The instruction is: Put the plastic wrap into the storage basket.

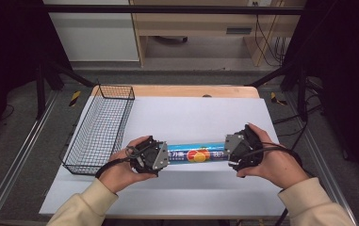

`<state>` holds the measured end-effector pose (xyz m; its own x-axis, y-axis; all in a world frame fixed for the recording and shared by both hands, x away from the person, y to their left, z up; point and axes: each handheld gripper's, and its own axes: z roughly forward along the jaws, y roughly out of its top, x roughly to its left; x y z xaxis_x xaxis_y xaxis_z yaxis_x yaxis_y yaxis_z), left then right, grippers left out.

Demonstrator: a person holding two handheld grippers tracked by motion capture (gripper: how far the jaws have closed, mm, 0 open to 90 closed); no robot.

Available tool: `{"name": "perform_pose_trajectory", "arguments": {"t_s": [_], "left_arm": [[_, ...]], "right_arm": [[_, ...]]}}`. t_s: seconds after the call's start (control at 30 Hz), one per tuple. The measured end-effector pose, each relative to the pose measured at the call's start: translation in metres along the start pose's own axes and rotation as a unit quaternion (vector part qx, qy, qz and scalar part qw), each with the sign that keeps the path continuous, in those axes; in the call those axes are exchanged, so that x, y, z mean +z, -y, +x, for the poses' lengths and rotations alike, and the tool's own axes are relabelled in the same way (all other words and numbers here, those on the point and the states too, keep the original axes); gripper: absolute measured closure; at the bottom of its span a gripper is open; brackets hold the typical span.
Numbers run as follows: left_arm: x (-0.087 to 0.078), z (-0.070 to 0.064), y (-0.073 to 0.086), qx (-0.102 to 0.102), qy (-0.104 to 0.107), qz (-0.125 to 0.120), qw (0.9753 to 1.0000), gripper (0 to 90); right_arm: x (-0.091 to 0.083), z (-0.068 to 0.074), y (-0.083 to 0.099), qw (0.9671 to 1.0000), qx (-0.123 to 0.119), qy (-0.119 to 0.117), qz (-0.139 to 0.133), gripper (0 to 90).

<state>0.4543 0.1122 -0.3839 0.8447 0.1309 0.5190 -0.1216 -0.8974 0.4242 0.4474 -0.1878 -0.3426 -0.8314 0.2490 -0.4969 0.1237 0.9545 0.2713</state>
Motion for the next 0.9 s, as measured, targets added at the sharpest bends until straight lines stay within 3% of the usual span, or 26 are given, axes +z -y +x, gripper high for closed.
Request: {"name": "perform_pose_trajectory", "arguments": {"t_s": [0.03, 0.1, 0.13, 0.17, 0.2, 0.23, 0.27, 0.3, 0.33, 0.37, 0.4, 0.47, 0.53, 0.57, 0.6, 0.63, 0.7, 0.73, 0.77, 0.8, 0.87, 0.9], "left_arm": [[-0.002, 0.001, 0.002, -0.006, 0.002, -0.001, 1.0000, 30.0], [-0.007, 0.004, 0.006, -0.014, -0.002, -0.004, 0.9999, 30.0], [-0.007, 0.004, 0.006, -0.014, -0.002, -0.004, 0.9999, 30.0], [-0.009, 0.005, 0.008, -0.017, -0.006, -0.006, 0.9998, 30.0], [-0.010, 0.006, 0.010, -0.021, -0.008, -0.008, 0.9997, 30.0], [-0.014, 0.009, 0.013, -0.032, -0.012, -0.013, 0.9993, 30.1], [-0.014, 0.009, 0.013, -0.032, -0.012, -0.013, 0.9993, 30.1], [-0.016, 0.010, 0.014, -0.036, -0.013, -0.015, 0.9991, 30.1], [-0.018, 0.011, 0.016, -0.040, -0.017, -0.019, 0.9989, 30.1], [-0.023, 0.014, 0.018, -0.048, -0.022, -0.025, 0.9983, 30.1], [-0.023, 0.014, 0.018, -0.048, -0.022, -0.025, 0.9983, 30.1], [-0.029, 0.018, 0.020, -0.056, -0.028, -0.030, 0.9976, 30.1], [-0.035, 0.021, 0.021, -0.061, -0.035, -0.036, 0.9969, 30.1], [-0.038, 0.023, 0.022, -0.065, -0.038, -0.038, 0.9965, 30.1], [-0.041, 0.025, 0.023, -0.067, -0.041, -0.040, 0.9961, 30.1], [-0.048, 0.028, 0.024, -0.073, -0.044, -0.042, 0.9955, 30.2], [-0.054, 0.031, 0.026, -0.076, -0.051, -0.045, 0.9948, 30.2], [-0.054, 0.031, 0.026, -0.076, -0.051, -0.045, 0.9948, 30.2], [-0.059, 0.033, 0.026, -0.076, -0.055, -0.044, 0.9946, 30.2], [-0.061, 0.034, 0.027, -0.077, -0.058, -0.044, 0.9944, 30.1], [-0.068, 0.036, 0.028, -0.082, -0.066, -0.046, 0.9934, 30.2], [-0.071, 0.038, 0.029, -0.086, -0.069, -0.046, 0.9928, 30.1]], "right_arm": [[0.001, -0.002, 0.010, 0.9996, 0.028, 0.005, 0.005, 8.0], [0.005, -0.002, 0.017, 0.9982, 0.056, 0.019, 0.002, 8.6], [0.005, -0.002, 0.017, 0.9982, 0.056, 0.019, 0.002, 8.6], [0.008, -0.003, 0.021, 0.9968, 0.076, 0.024, -0.003, 9.1], [0.011, -0.003, 0.024, 0.9947, 0.098, 0.032, -0.010, 9.1], [0.018, -0.002, 0.029, 0.9890, 0.137, 0.052, -0.024, 9.4], [0.018, -0.002, 0.029, 0.9890, 0.137, 0.052, -0.024, 9.4], [0.022, -0.001, 0.031, 0.9848, 0.160, 0.064, -0.024, 9.8], [0.026, 0.000, 0.032, 0.9796, 0.182, 0.078, -0.030, 9.6], [0.034, 0.002, 0.036, 0.9668, 0.230, 0.102, -0.047, 11.8], [0.034, 0.002, 0.036, 0.9668, 0.230, 0.102, -0.047, 11.8], [0.042, 0.003, 0.041, 0.9489, 0.290, 0.108, -0.060, 11.5], [0.051, 0.006, 0.047, 0.9301, 0.327, 0.145, -0.084, 11.2], [0.057, 0.009, 0.051, 0.9132, 0.357, 0.168, -0.104, 11.0], [0.057, 0.009, 0.051, 0.9132, 0.357, 0.168, -0.104, 11.0], [0.063, 0.011, 0.052, 0.8987, 0.383, 0.181, -0.113, 9.9], [0.066, 0.013, 0.053, 0.8863, 0.402, 0.199, -0.116, 8.8], [0.066, 0.013, 0.053, 0.8863, 0.402, 0.199, -0.116, 8.8], [0.068, 0.013, 0.053, 0.8819, 0.408, 0.205, -0.119, 8.6], [0.071, 0.014, 0.054, 0.8749, 0.420, 0.209, -0.120, 8.1], [0.073, 0.015, 0.055, 0.8741, 0.423, 0.209, -0.115, 8.2], [0.075, 0.017, 0.055, 0.8695, 0.430, 0.216, -0.113, 7.8]]}}
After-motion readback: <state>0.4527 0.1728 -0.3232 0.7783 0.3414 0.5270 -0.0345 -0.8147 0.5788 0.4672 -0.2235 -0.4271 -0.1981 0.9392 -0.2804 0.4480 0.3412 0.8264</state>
